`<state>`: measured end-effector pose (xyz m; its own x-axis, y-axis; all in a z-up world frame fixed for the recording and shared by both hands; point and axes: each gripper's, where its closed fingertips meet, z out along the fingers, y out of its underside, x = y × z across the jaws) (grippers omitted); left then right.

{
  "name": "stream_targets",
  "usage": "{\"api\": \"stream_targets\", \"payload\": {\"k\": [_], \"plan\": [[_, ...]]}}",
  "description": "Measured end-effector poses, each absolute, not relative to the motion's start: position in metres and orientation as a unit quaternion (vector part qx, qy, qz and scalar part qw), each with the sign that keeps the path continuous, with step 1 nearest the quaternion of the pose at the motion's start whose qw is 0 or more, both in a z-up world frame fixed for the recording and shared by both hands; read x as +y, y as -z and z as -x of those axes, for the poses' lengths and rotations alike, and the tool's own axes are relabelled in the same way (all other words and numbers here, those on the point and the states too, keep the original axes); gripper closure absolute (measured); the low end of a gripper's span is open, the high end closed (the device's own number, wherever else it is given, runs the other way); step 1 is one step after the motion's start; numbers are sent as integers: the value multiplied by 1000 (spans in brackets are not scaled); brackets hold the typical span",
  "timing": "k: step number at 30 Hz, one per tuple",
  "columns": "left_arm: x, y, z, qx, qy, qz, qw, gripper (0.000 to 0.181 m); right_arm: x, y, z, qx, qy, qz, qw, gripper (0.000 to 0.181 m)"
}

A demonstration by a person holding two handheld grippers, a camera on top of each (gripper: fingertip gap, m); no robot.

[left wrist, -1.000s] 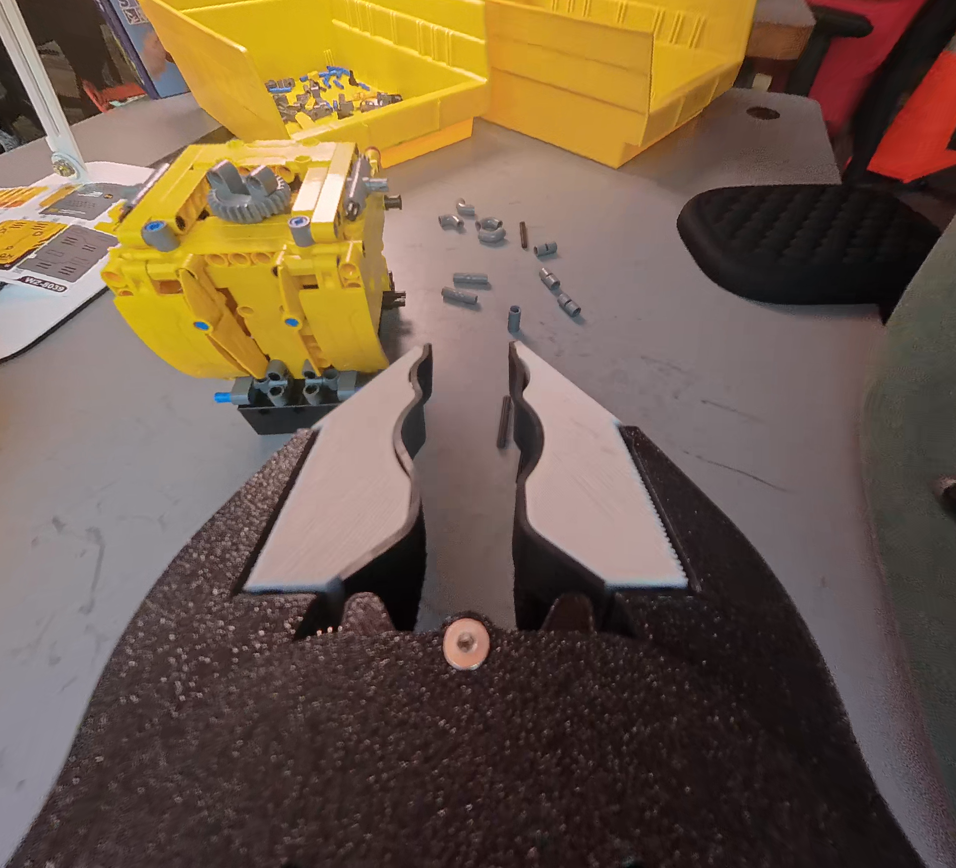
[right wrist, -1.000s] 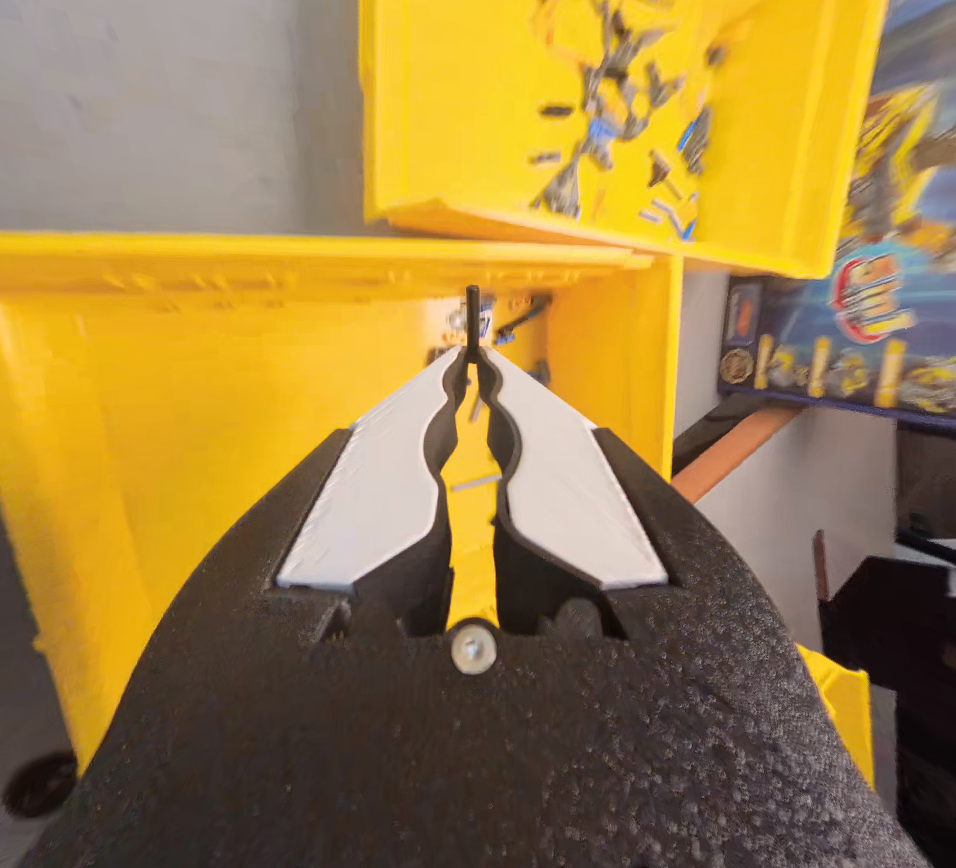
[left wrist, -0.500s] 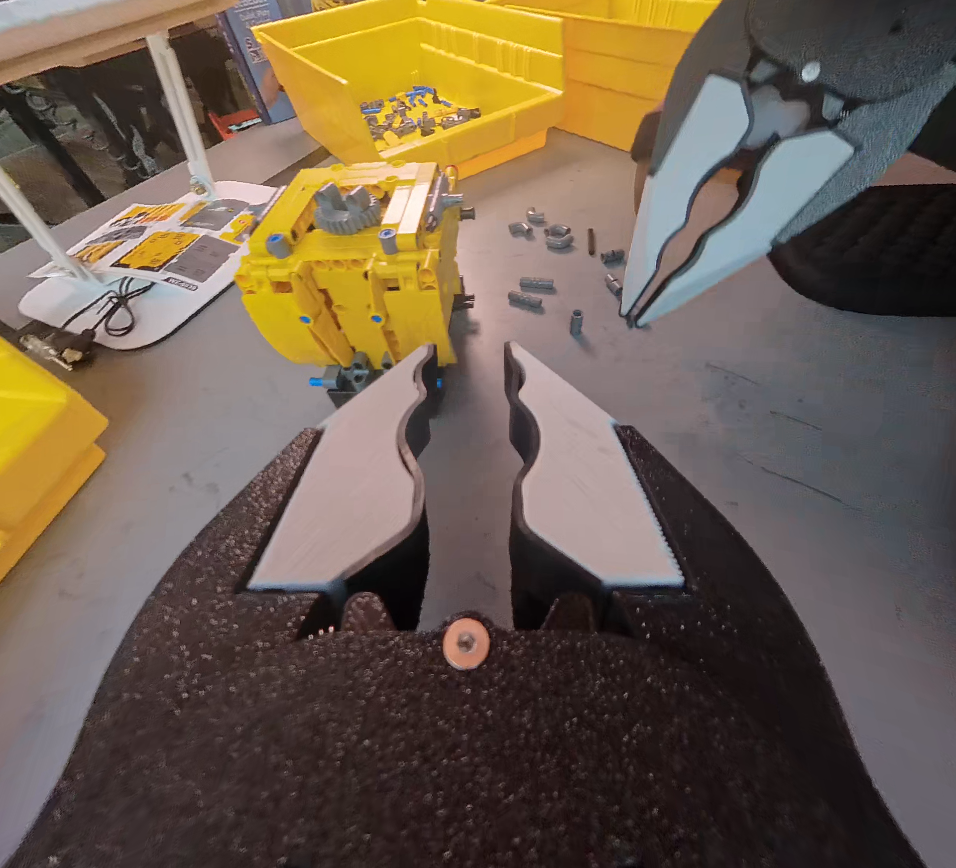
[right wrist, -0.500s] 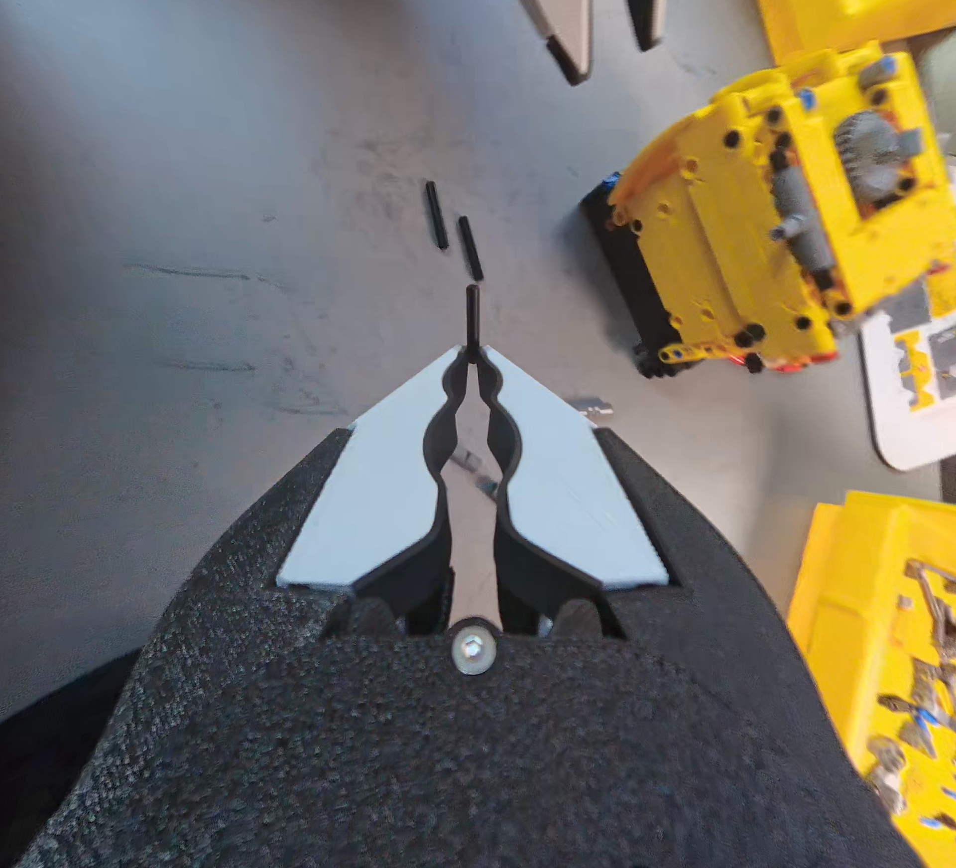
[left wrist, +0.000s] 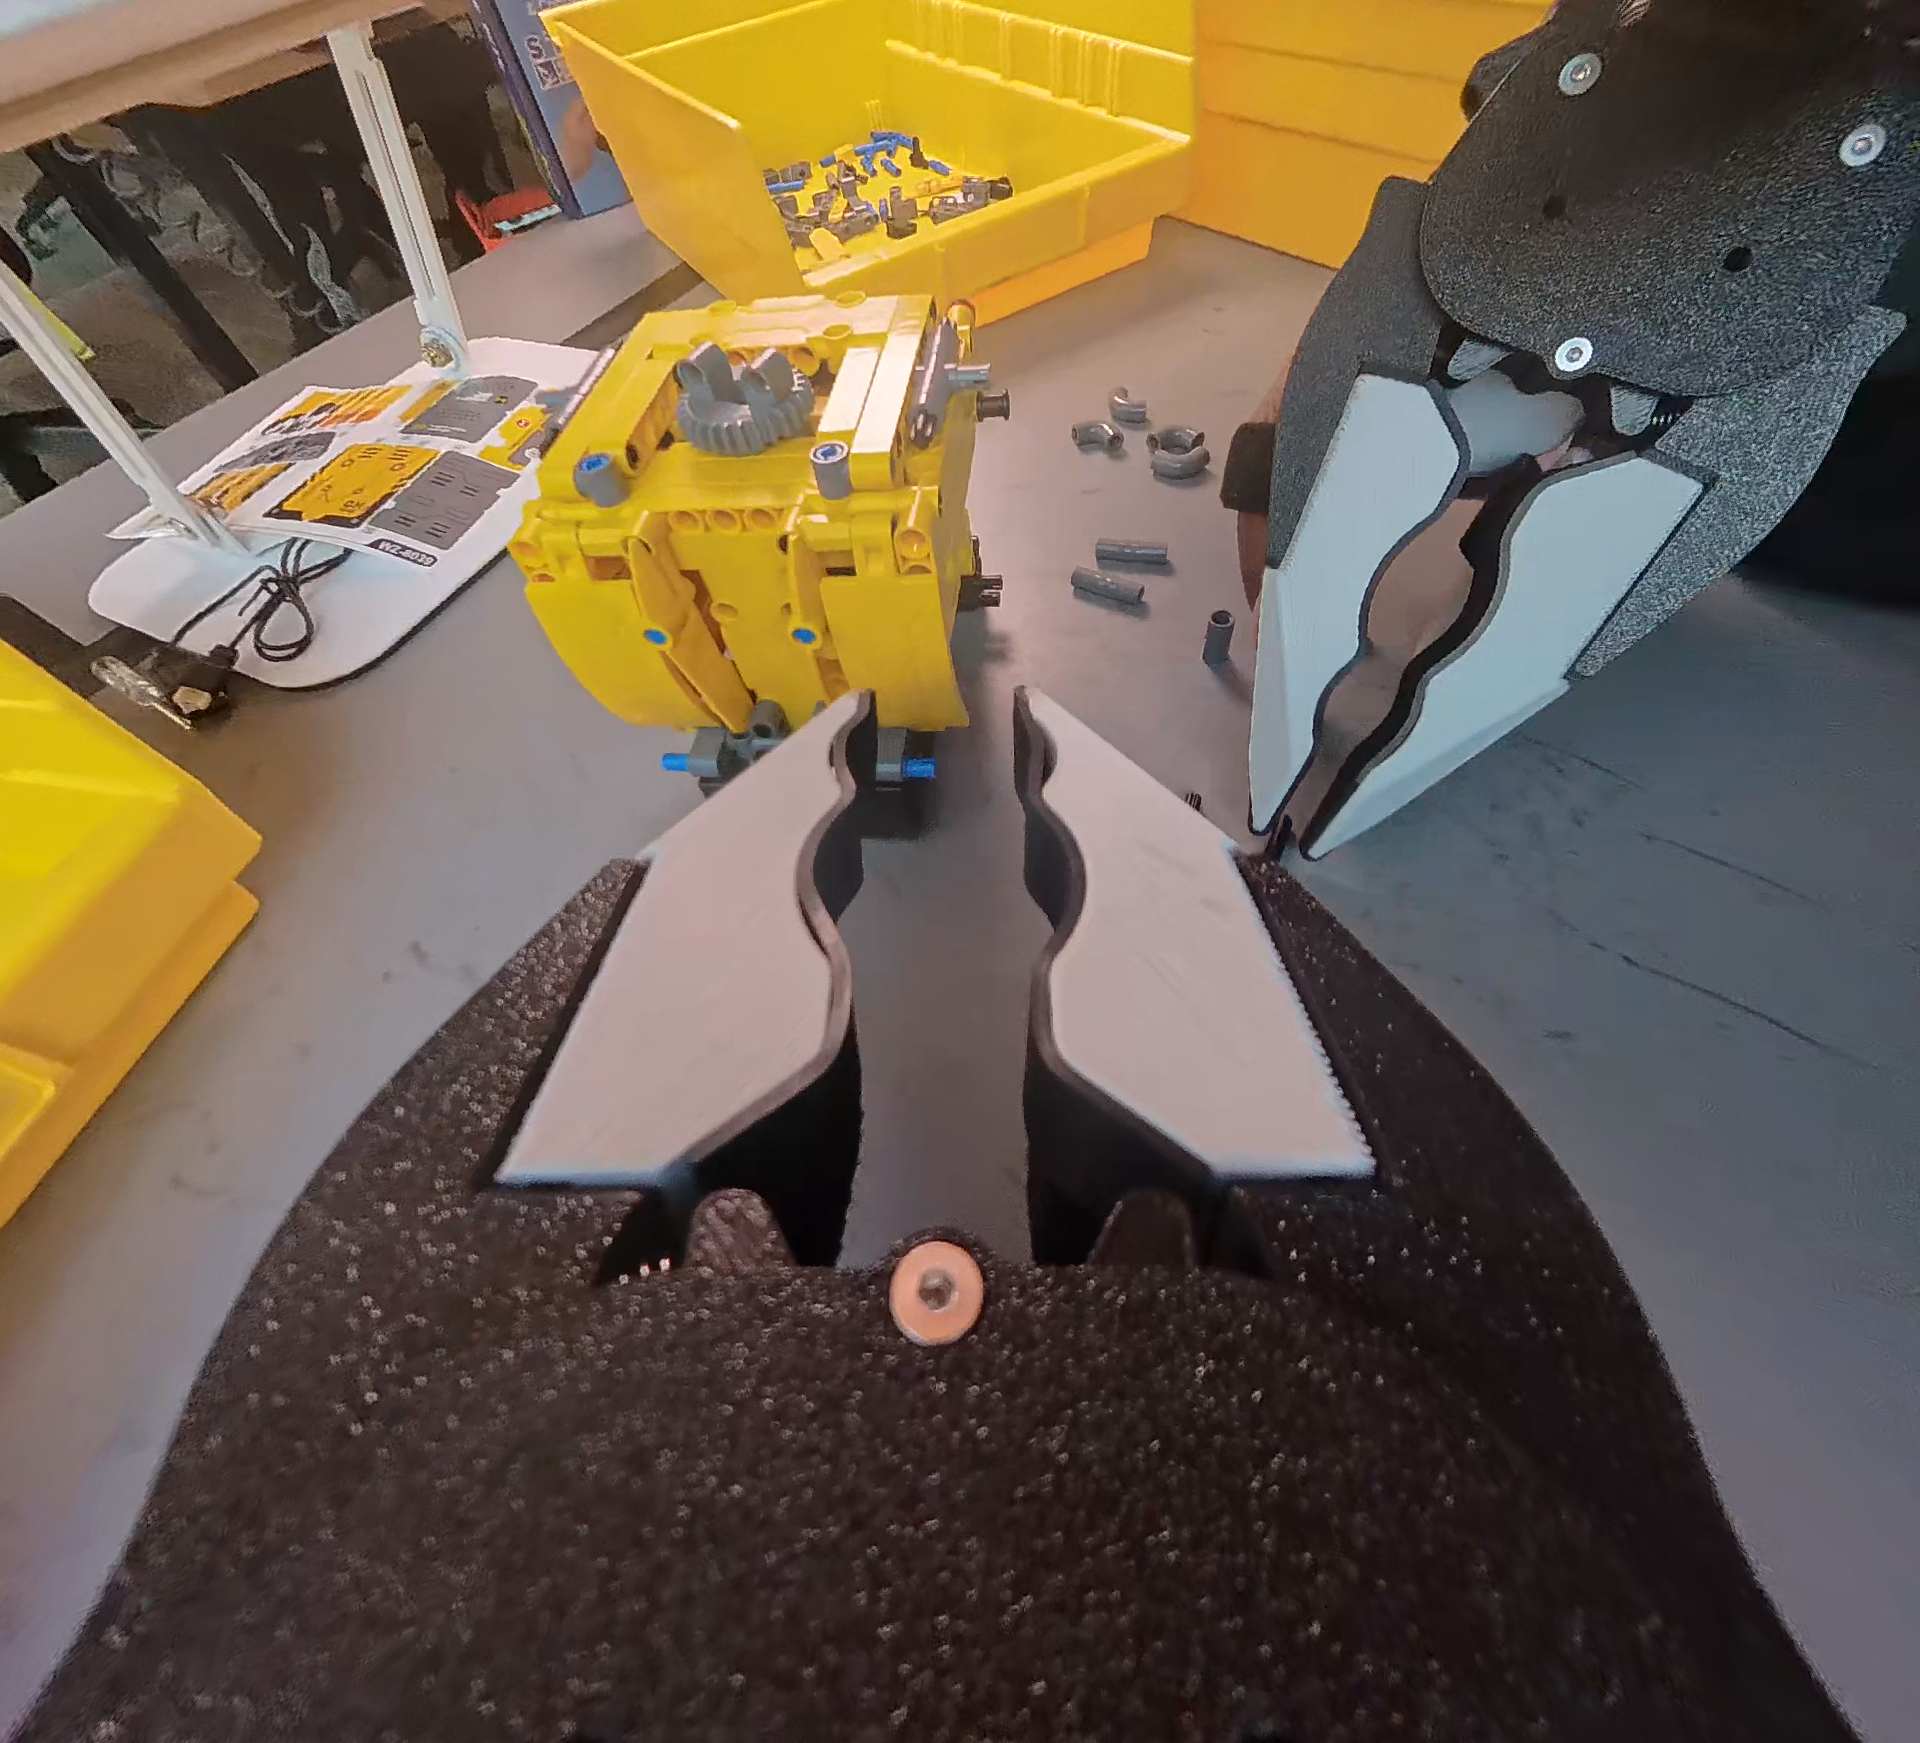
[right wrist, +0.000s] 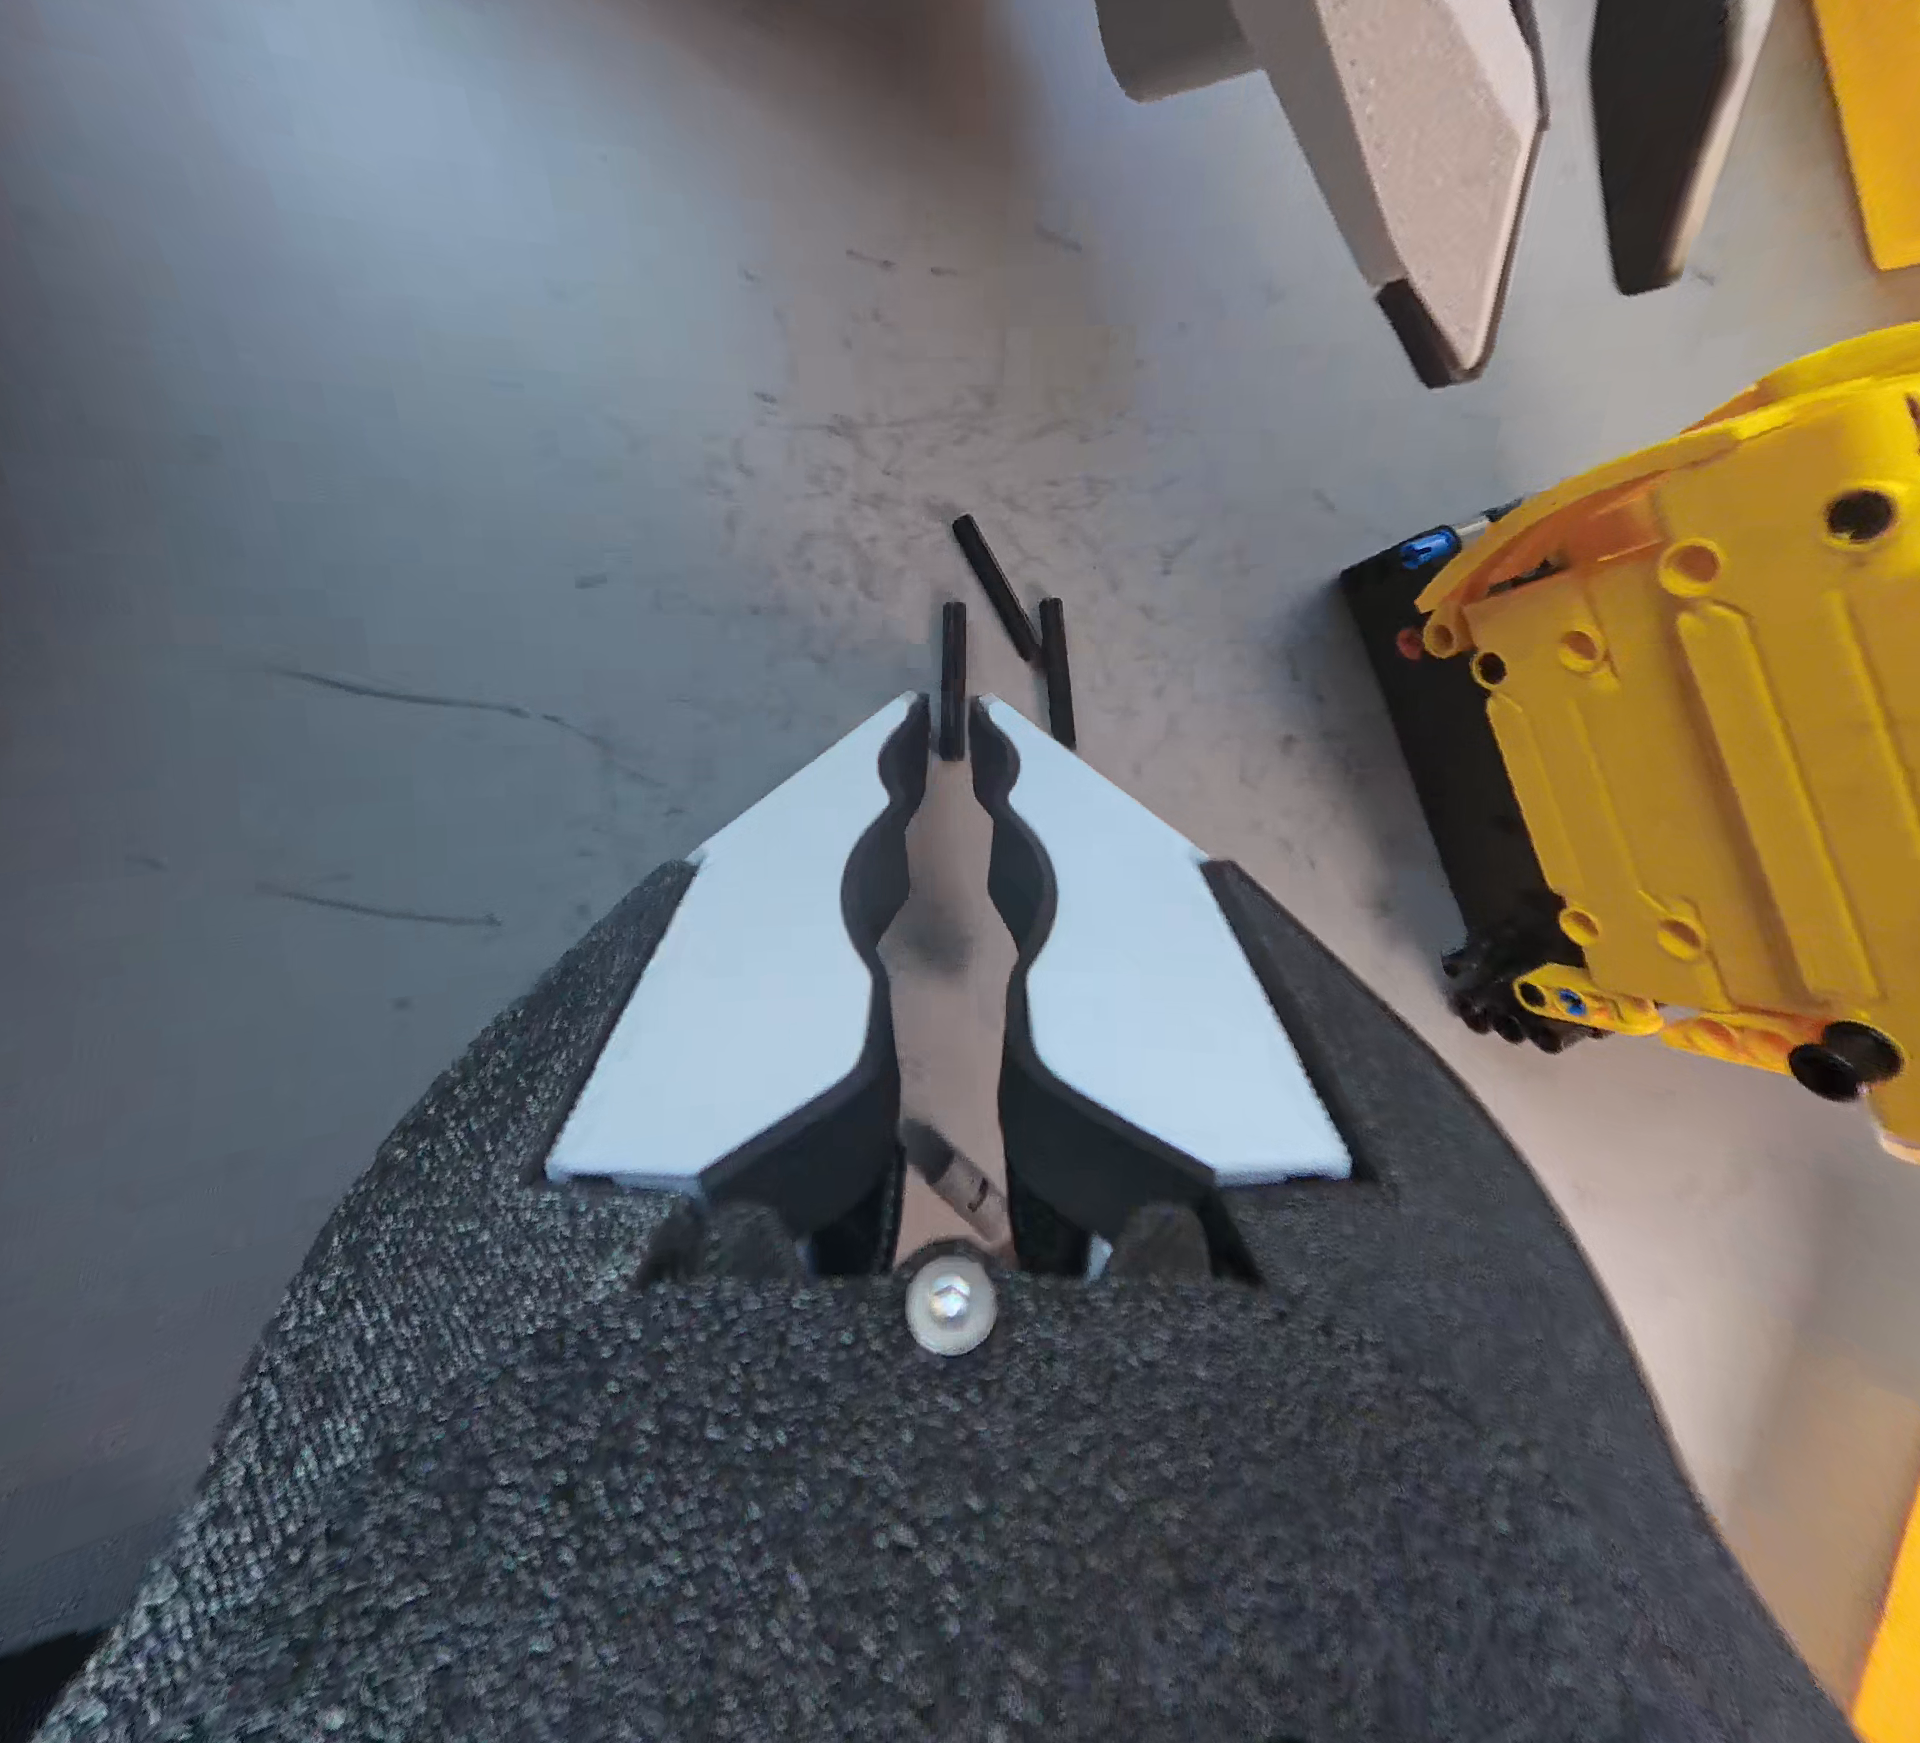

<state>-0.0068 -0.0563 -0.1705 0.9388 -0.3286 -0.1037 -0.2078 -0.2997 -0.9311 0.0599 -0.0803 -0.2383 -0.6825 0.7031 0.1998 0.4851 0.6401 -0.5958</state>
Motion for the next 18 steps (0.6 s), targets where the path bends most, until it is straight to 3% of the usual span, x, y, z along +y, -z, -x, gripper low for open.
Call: {"api": "stream_targets", "payload": {"k": [5,10,13,18], "plan": [[-54,165,8,176,30,795,579,156,-83,194,-44,-827,-380,318,265,171],[-51,164,12,191,-4,791,581,155,-50,137,-25,-717,-477,333,385,172],[-51,169,9,199,-9,795,573,154,-27,119,-23,-669,-485,355,438,173],[-57,177,2,202,4,798,568,153,-4,125,-35,-691,-432,376,441,173]]}}
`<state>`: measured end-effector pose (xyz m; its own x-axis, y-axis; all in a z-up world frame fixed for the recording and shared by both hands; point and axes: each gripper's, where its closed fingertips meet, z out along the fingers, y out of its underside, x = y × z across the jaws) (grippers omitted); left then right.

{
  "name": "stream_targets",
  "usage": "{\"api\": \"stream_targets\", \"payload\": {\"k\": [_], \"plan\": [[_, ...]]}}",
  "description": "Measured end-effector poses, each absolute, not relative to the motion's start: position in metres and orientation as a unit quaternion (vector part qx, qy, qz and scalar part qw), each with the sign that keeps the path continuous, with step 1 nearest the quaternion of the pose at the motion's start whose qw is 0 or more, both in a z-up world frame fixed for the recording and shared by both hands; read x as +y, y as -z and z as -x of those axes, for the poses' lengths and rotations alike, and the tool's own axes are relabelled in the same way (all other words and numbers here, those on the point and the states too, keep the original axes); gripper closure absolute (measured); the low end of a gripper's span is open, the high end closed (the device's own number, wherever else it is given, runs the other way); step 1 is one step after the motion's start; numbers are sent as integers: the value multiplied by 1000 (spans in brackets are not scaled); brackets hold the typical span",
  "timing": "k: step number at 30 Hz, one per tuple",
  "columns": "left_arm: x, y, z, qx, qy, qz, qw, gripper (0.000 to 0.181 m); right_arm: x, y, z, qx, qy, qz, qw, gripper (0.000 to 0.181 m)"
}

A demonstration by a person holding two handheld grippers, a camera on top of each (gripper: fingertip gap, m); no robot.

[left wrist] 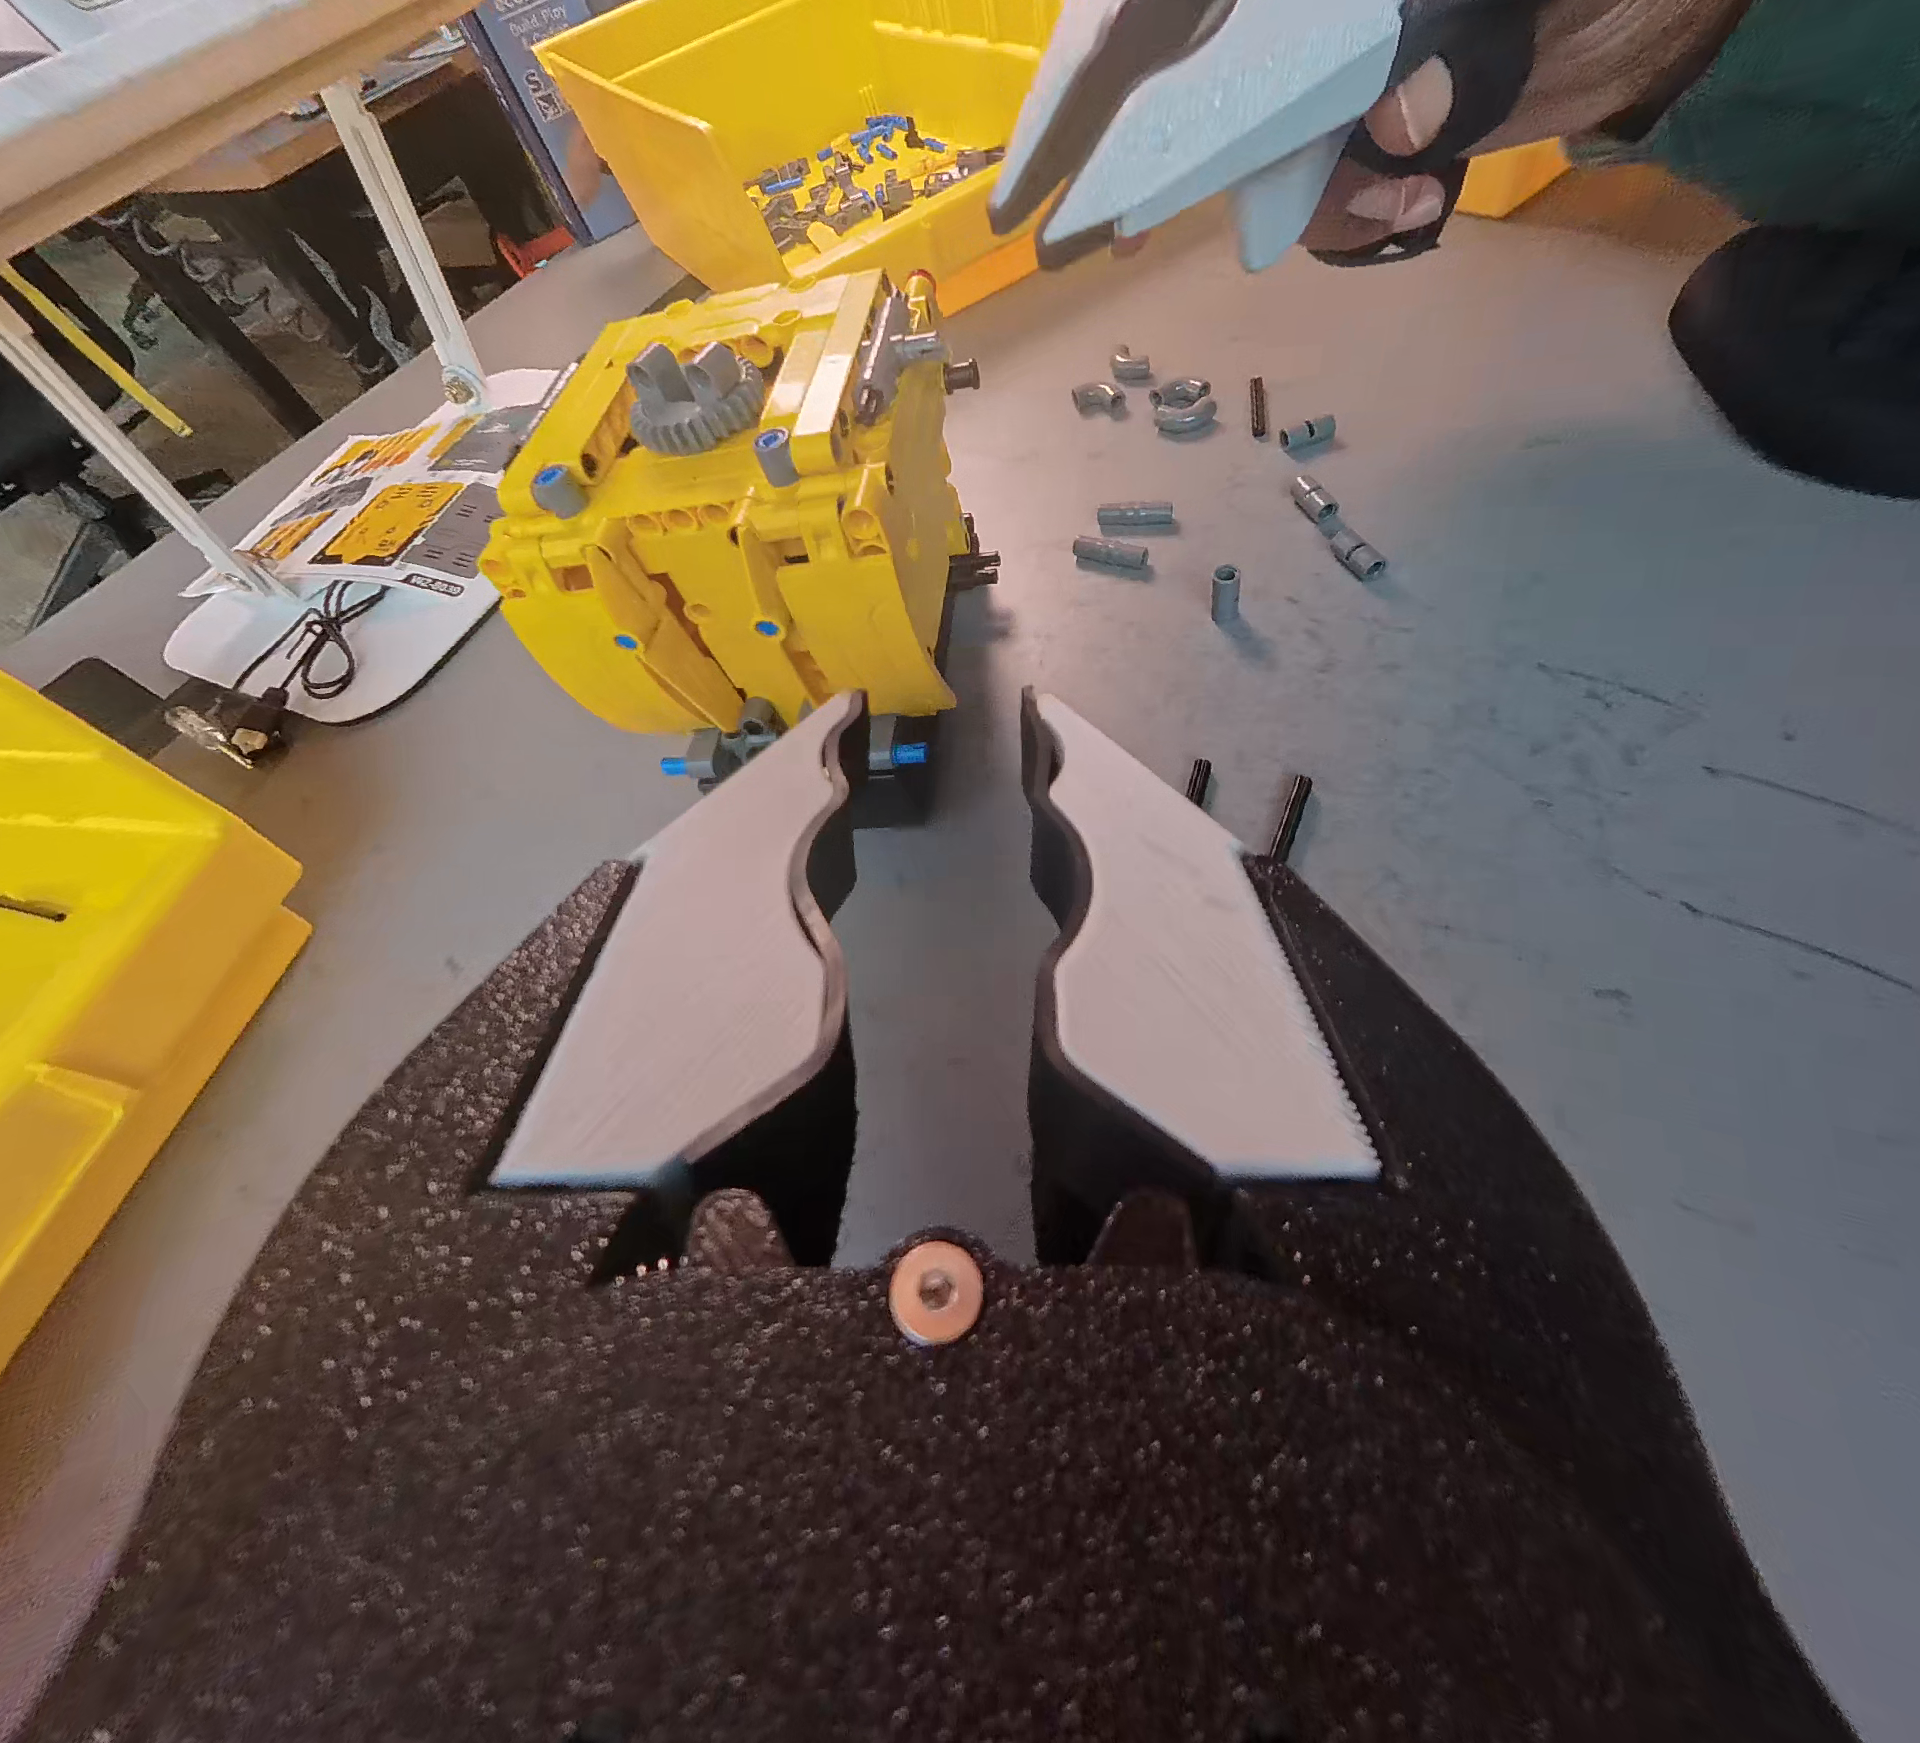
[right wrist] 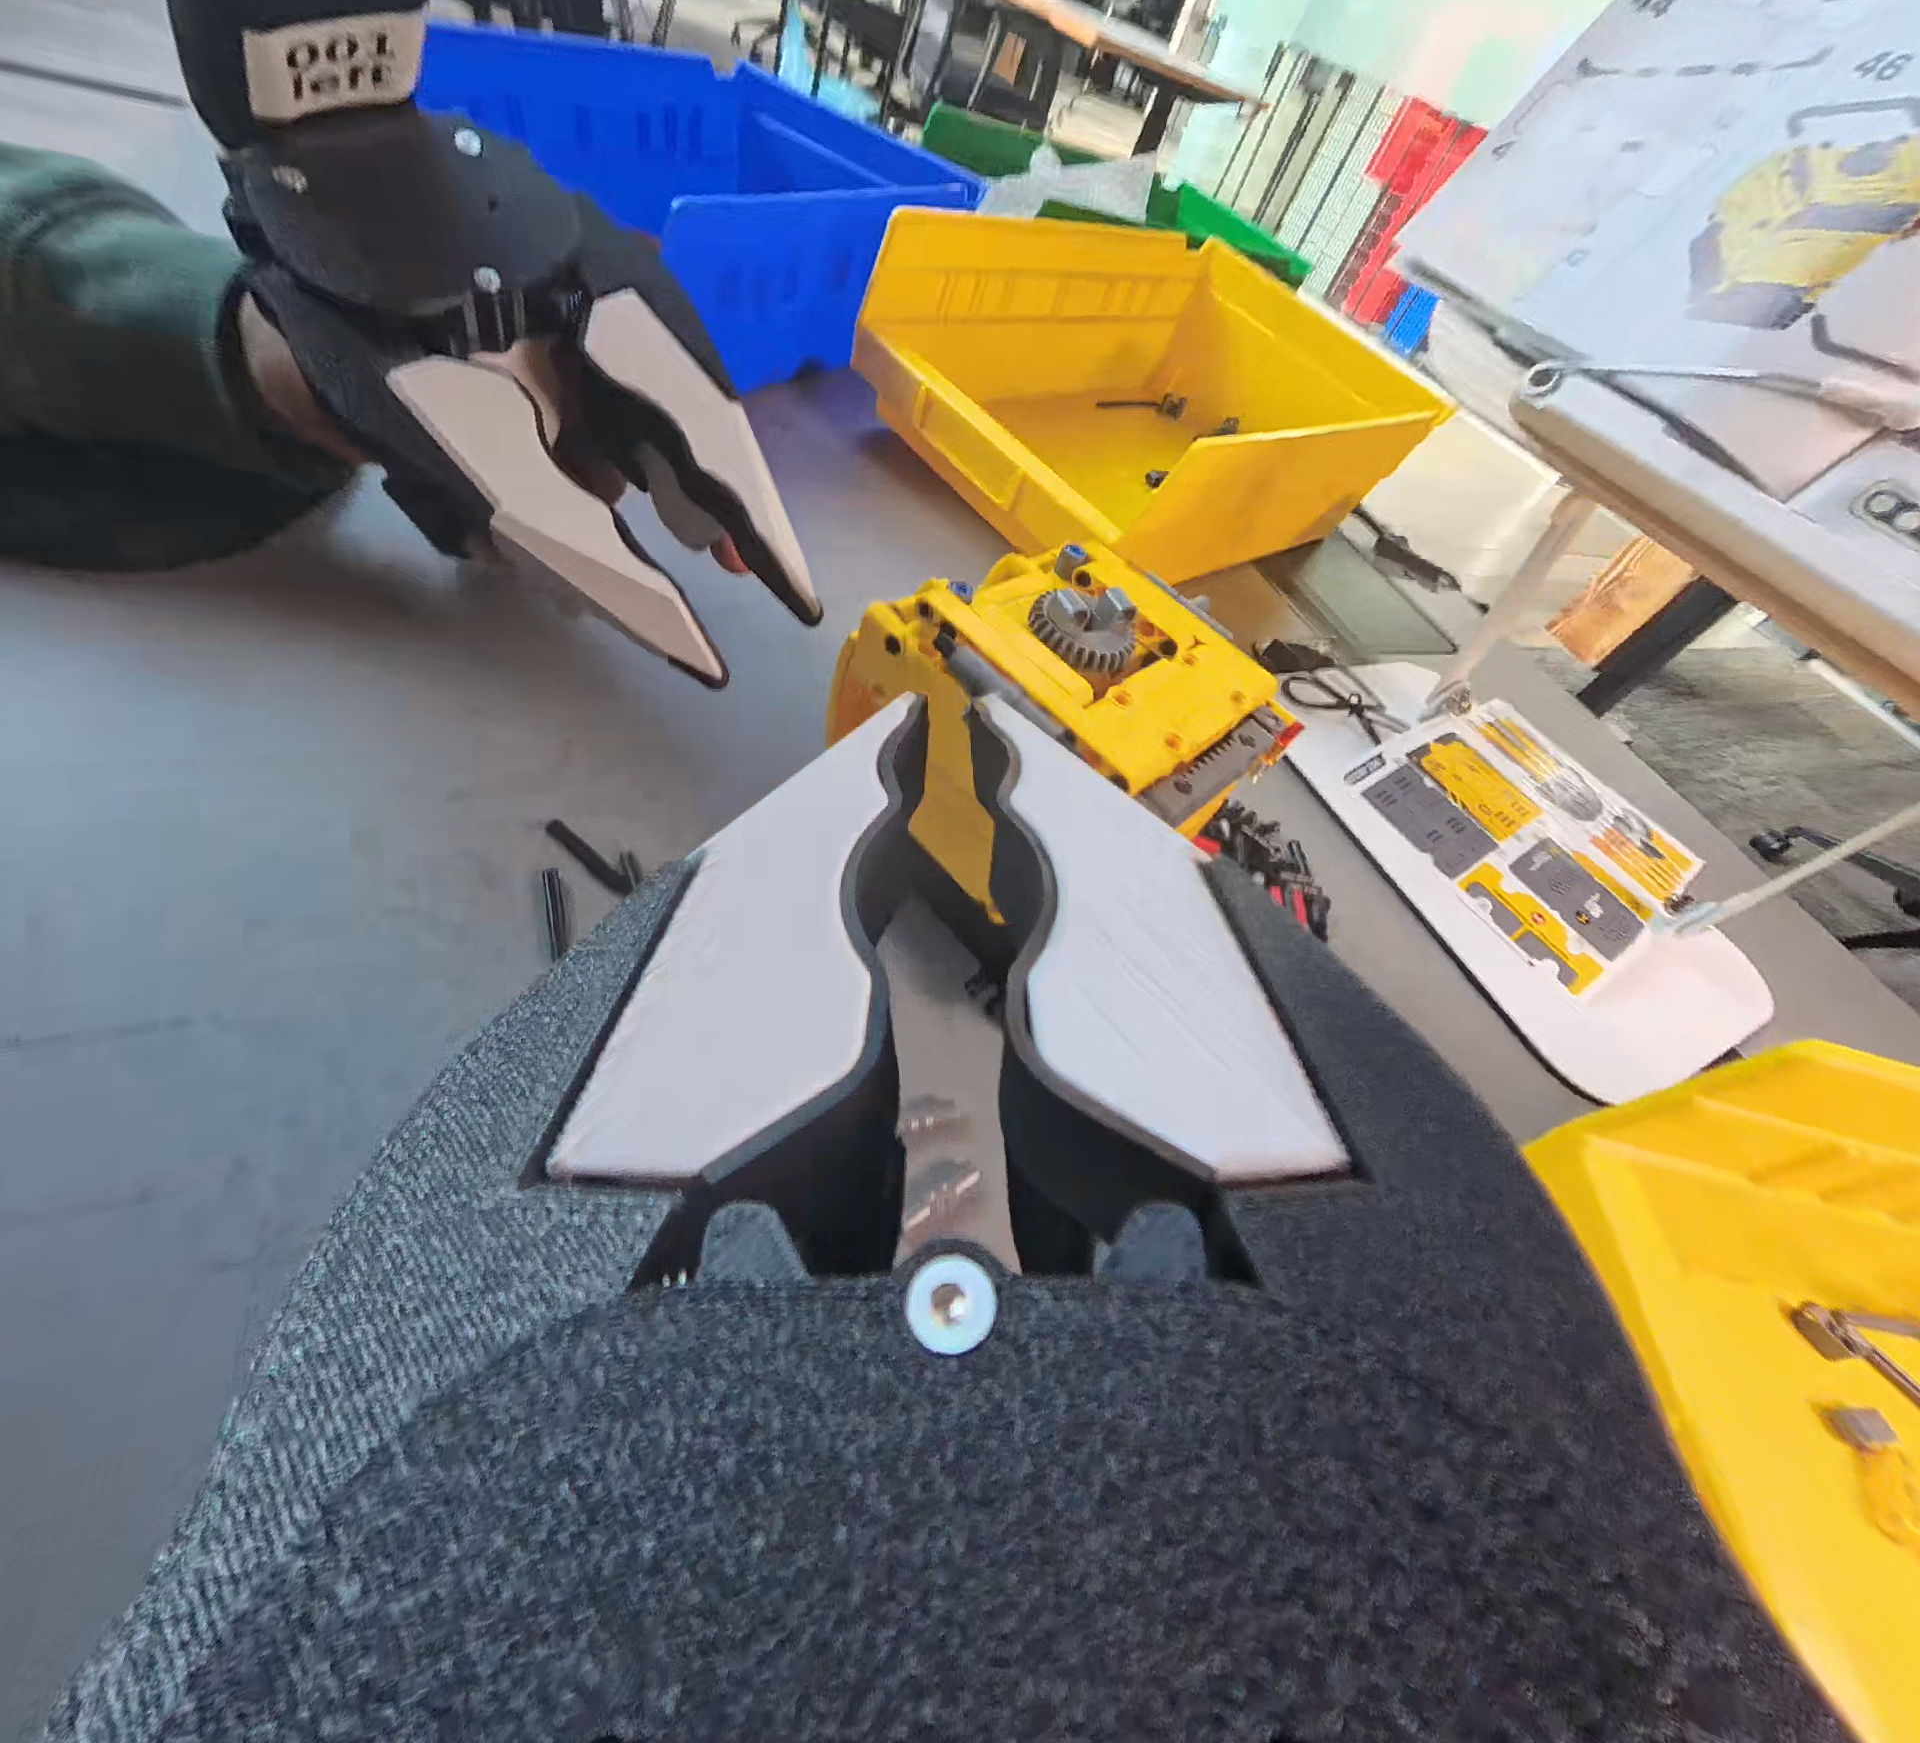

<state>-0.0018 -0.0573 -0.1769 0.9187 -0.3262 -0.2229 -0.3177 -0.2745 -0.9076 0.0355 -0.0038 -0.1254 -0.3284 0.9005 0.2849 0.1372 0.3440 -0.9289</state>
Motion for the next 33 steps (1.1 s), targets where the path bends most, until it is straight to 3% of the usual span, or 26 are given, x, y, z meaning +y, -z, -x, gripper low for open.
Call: {"api": "stream_targets", "payload": {"k": [6,14,20,23,27,33], "plan": [[-59,171,-6,185,52,794,577,151,48,140,-50,-704,-322,437,458,174],[-59,165,11,110,97,794,591,145,76,155,-39,-635,-363,479,485,173],[-55,172,23,84,91,804,581,136,33,176,-28,-691,-369,441,437,150],[-55,174,20,104,63,809,575,136,33,176,-19,-687,-337,448,462,151],[-56,169,18,120,35,806,579,137,30,175,-7,-683,-308,444,491,167],[-50,171,28,105,23,807,581,140,22,175,-6,-697,-286,421,505,164]]}}
